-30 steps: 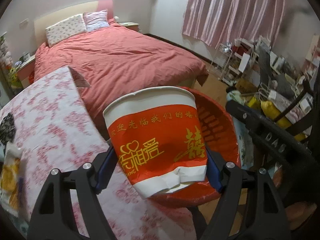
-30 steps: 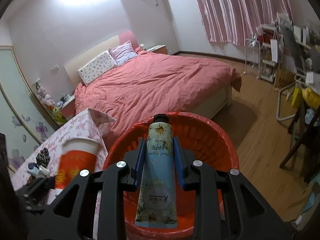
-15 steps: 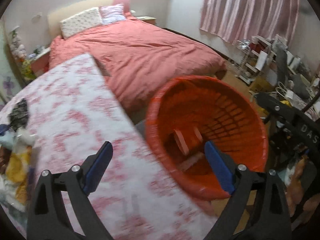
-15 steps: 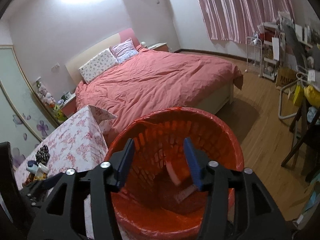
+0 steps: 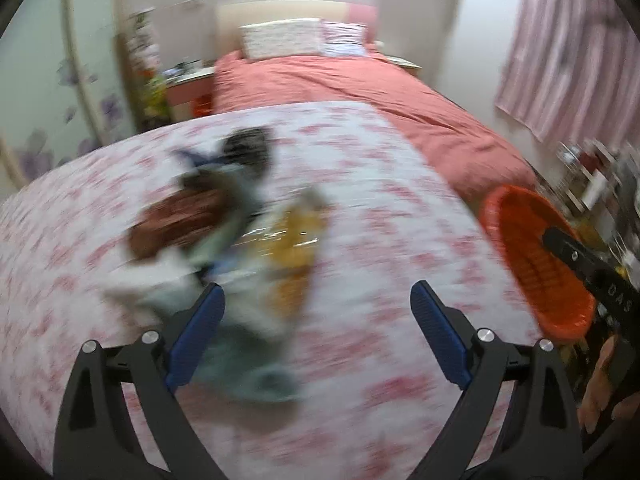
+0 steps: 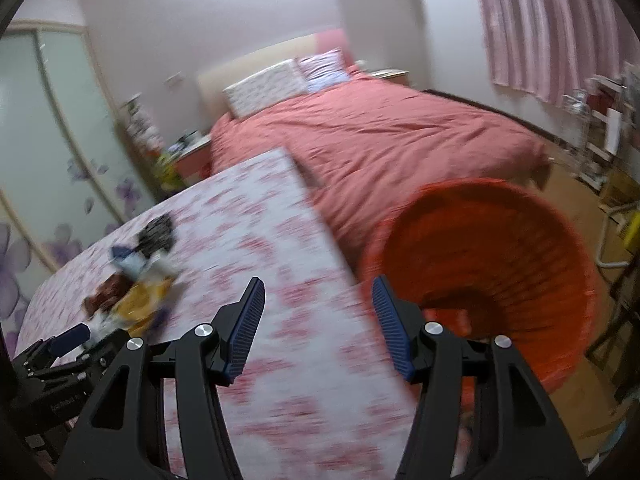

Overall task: Collect trash
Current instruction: 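Grasp the yellow snack wrapper with the right tool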

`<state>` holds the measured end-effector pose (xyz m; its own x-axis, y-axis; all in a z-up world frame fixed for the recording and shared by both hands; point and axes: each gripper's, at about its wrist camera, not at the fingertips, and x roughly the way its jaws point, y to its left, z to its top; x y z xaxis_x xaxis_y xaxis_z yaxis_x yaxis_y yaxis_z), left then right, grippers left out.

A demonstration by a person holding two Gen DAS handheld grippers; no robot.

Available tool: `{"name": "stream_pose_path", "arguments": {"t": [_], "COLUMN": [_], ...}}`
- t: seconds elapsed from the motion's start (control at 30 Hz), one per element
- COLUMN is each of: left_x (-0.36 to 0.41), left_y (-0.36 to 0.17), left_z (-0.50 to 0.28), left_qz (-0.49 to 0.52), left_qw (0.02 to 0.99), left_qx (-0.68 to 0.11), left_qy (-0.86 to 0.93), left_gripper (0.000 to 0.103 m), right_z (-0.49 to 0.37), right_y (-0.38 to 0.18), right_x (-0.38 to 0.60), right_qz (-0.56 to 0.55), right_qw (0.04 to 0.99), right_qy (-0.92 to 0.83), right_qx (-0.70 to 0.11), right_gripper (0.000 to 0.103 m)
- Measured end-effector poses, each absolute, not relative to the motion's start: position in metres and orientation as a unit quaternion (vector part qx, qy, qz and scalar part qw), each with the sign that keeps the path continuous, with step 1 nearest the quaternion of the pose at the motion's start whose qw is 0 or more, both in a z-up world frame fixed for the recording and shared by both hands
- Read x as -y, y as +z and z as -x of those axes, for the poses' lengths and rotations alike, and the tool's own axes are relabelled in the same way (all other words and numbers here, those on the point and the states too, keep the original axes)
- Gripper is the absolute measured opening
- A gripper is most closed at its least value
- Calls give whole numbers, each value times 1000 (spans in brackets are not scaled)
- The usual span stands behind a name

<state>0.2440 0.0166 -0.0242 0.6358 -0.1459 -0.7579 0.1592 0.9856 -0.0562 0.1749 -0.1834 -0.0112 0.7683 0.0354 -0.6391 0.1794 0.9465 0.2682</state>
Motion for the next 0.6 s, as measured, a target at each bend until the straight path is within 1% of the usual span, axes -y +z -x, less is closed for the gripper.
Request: {"name": "stream_pose_path", "arguments": {"t": [0.17,0.33,0.4,0.5,0.6], "left_x": [-94,-141,-152,-164,-170], "left_y": [-28,-27,-27,-31,-38], "left_z": [-233,-218,-215,-212,-207], "left_qz": [33,49,50,52,60], "left_qw": [902,912,914,912,910], "left_qx": [-430,-407,-401,-404,-408], "left_qy": [-22,17,29,41,43], "left_gripper": [92,92,92,92,92], "right_z": [-187,-204,-211,-223,-236], "right_y": [-10,-13,-14,-15,-23], "right_x": [120,68,53,31,14], "right_qz": [-143,-143,-146,-146,-131], "right_qw": [924,916,912,907,903], "right_qy": [23,67,79,85,74], "right_qx": [-353,-368,-374,-385,-401], "right_gripper": [57,57,63,68,68]}}
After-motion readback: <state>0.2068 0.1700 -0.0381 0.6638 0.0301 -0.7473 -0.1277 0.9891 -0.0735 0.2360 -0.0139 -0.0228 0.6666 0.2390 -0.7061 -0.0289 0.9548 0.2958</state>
